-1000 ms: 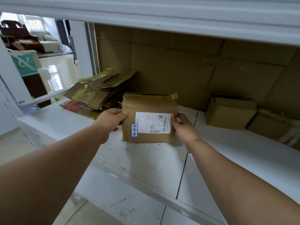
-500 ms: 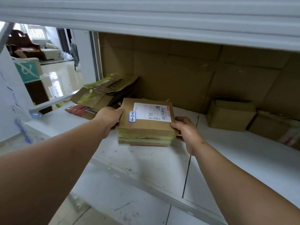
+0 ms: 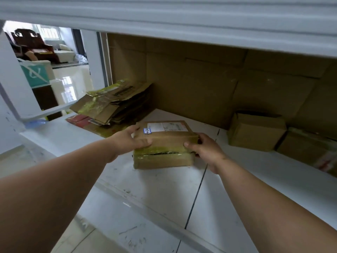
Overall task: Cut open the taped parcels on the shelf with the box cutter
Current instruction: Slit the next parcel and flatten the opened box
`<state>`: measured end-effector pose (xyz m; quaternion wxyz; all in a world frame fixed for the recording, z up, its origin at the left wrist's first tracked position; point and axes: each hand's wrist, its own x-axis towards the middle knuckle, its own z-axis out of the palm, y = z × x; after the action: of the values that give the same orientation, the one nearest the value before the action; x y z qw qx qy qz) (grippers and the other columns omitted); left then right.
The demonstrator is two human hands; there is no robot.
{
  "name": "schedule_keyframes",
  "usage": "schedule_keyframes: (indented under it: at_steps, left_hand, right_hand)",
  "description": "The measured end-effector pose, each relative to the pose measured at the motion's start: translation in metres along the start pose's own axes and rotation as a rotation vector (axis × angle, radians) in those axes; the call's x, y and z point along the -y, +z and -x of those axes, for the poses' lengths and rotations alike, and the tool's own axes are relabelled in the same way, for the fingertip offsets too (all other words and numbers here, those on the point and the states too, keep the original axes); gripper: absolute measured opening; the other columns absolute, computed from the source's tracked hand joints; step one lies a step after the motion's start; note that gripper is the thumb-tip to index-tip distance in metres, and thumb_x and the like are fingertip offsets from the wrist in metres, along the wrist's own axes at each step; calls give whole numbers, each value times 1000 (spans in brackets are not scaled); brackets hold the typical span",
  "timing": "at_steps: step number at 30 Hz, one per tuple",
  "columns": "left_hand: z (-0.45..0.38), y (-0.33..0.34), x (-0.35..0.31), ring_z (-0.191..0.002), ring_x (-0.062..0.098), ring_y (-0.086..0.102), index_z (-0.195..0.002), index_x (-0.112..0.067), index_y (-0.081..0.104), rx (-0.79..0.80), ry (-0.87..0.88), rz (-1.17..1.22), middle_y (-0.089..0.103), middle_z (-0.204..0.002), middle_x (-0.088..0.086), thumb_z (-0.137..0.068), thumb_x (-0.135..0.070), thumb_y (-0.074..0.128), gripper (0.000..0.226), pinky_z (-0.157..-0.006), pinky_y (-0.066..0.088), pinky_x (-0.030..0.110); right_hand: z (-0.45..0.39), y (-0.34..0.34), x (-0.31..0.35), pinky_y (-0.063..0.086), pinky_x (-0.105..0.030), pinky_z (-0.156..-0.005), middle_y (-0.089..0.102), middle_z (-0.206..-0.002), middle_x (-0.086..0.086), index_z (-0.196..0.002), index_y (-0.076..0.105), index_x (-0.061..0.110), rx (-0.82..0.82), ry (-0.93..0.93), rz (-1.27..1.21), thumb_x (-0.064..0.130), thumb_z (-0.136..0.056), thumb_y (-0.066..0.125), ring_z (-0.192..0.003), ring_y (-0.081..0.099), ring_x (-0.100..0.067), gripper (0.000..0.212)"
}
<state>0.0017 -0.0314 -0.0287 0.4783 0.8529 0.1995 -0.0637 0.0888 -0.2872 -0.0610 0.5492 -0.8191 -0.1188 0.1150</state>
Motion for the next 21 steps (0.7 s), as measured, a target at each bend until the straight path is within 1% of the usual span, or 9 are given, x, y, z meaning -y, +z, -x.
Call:
schedule_keyframes:
  at_steps: [3,5,7,9,12,14,16,19,21]
  left_hand:
    - [-6,10,4,-127,29,44,-152,-44,18,-55,65,-242,40,-144,4,-79,-52,73,92,-103,41,41]
    - [-8,14,4,-124,30,44,-151,-41,19,-146,115,-499,35,-144,6,-79,-54,71,91,-96,43,38]
    - [-8,19,1,-135,34,32,-151,-38,19,-241,192,-698,18,-153,6,-76,-55,71,92,-104,40,43]
    - [-7,25,-3,-144,33,17,-150,-38,20,-277,300,-809,6,-159,0,-77,-52,69,89,-111,31,49]
    - [-6,33,-9,-143,28,21,-148,-40,23,-238,405,-913,14,-158,-2,-82,-55,62,78,-113,31,51]
    - [-7,36,-14,-140,25,28,-148,-37,24,-209,390,-940,24,-156,-2,-82,-60,59,78,-112,33,51]
    - [-8,38,-18,-135,24,35,-146,-36,26,-207,379,-965,32,-152,-3,-79,-65,61,81,-108,38,49]
    - [-10,39,-24,-127,23,43,-147,-41,24,-203,360,-984,35,-148,-3,-79,-63,65,82,-100,45,42]
    - [-11,39,-28,-127,23,45,-149,-42,23,-173,346,-969,35,-149,-2,-83,-57,65,80,-100,46,40]
  right_hand:
    - [-5,-4,-9,50,-36,-98,63,-111,13,-129,54,27,86,10,42,23,-81,78,-103,61,-10,54]
    - [-7,-5,-14,50,-34,-96,63,-108,15,-124,54,30,119,2,36,20,-80,79,-101,60,-6,52]
    - [-11,-8,-17,51,-31,-92,65,-106,15,-115,56,34,134,-2,18,18,-77,79,-100,61,-7,47]
    - [-15,-13,-18,52,-31,-89,67,-106,12,-106,60,35,122,1,-3,14,-77,74,-101,63,-12,38]
    - [-21,-24,-22,51,-36,-93,65,-110,5,-106,63,27,-41,10,53,13,-83,61,-105,62,-18,27]
    - [-21,-34,-29,51,-38,-93,63,-106,3,-100,62,24,-135,6,187,16,-87,56,-102,61,-20,16]
    - [-18,-46,-37,52,-37,-88,62,-100,2,-96,60,21,-163,42,348,21,-88,54,-97,60,-21,10]
    - [-12,-60,-48,51,-38,-87,60,-101,-2,-97,55,19,-165,128,594,35,-88,51,-95,59,-23,18]
    - [-6,-65,-50,48,-38,-90,57,-113,-5,-110,54,21,-158,186,734,50,-86,49,-104,56,-26,38]
